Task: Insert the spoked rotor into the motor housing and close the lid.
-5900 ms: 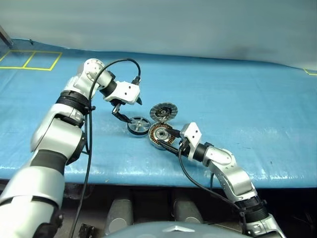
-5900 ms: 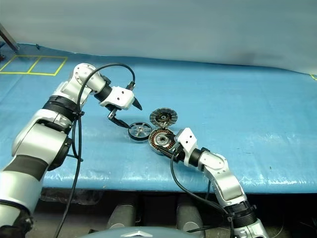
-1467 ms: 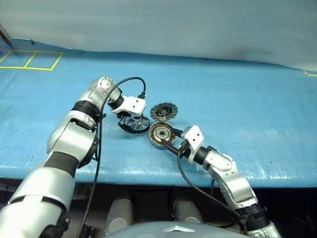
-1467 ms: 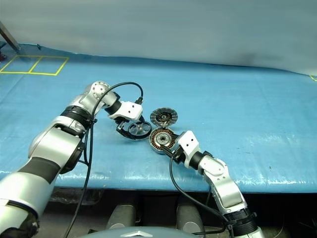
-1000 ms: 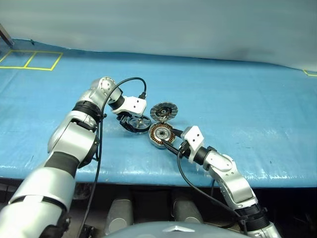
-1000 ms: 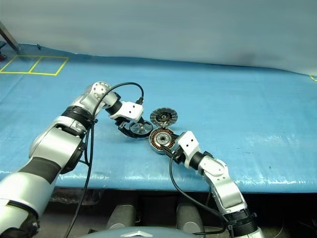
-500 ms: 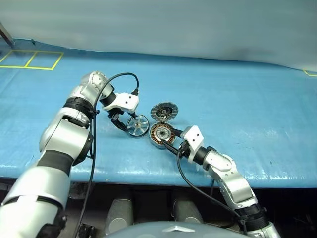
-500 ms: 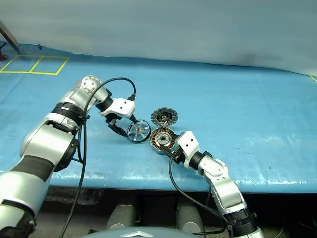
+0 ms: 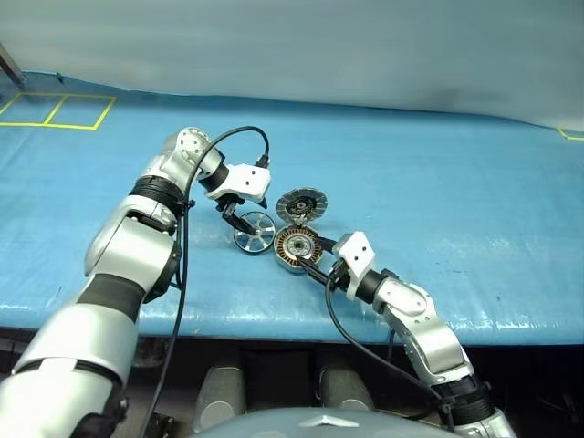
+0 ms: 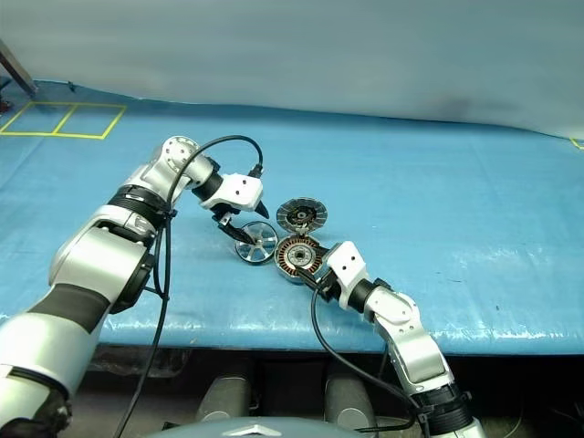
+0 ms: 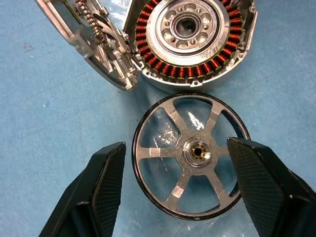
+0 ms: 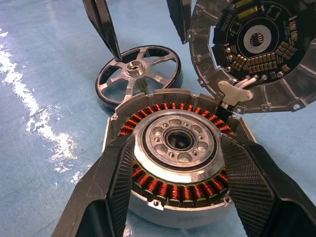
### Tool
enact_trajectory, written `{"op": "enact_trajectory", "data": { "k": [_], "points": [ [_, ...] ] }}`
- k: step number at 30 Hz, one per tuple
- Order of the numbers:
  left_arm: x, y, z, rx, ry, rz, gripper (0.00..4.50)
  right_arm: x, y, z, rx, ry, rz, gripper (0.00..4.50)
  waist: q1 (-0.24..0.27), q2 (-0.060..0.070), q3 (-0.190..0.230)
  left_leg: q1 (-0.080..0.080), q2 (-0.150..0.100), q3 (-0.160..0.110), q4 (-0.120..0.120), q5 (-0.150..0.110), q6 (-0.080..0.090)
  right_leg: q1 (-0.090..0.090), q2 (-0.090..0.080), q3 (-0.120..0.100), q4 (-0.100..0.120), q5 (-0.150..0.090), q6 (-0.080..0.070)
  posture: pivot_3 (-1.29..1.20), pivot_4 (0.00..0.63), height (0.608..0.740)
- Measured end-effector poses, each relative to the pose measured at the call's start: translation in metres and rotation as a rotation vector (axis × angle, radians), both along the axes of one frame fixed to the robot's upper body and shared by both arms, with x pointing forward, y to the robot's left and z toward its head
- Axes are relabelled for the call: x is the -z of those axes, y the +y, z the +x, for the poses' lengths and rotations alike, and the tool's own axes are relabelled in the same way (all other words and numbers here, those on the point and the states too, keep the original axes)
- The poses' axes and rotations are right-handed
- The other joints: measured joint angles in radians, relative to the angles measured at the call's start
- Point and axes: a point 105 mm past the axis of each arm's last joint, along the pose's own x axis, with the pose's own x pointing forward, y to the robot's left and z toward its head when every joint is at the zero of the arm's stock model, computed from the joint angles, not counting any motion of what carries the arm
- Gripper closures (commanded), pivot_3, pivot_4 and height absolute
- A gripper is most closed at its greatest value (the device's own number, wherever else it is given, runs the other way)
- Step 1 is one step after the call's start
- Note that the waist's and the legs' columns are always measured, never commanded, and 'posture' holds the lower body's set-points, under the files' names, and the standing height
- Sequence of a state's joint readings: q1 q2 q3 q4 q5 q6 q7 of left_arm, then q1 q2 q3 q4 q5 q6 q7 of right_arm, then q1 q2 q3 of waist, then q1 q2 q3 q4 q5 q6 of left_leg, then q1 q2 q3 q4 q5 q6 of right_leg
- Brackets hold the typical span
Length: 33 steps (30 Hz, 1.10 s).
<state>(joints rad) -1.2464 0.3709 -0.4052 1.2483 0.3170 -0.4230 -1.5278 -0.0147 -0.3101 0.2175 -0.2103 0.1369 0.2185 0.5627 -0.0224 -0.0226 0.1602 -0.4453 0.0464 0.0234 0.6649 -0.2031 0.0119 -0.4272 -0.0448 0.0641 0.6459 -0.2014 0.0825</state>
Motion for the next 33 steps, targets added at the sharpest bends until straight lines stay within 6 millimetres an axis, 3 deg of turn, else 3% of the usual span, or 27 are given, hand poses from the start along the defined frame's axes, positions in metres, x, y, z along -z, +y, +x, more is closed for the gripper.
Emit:
{"op": "enact_trajectory", "data": {
  "k": [33],
  "points": [
    [0.016,0.011,-0.004,0.096,-0.046,0.149,0.95,-0.005,-0.007,-0.001,-0.041,0.021,-0.032,1.63,0.002,0.000,0.000,0.000,0.000,0.000,0.000,0.000,0.000,0.000,0.000,0.000,0.000,0.000,-0.001,0.00,0.150,0.740]
  ]
}}
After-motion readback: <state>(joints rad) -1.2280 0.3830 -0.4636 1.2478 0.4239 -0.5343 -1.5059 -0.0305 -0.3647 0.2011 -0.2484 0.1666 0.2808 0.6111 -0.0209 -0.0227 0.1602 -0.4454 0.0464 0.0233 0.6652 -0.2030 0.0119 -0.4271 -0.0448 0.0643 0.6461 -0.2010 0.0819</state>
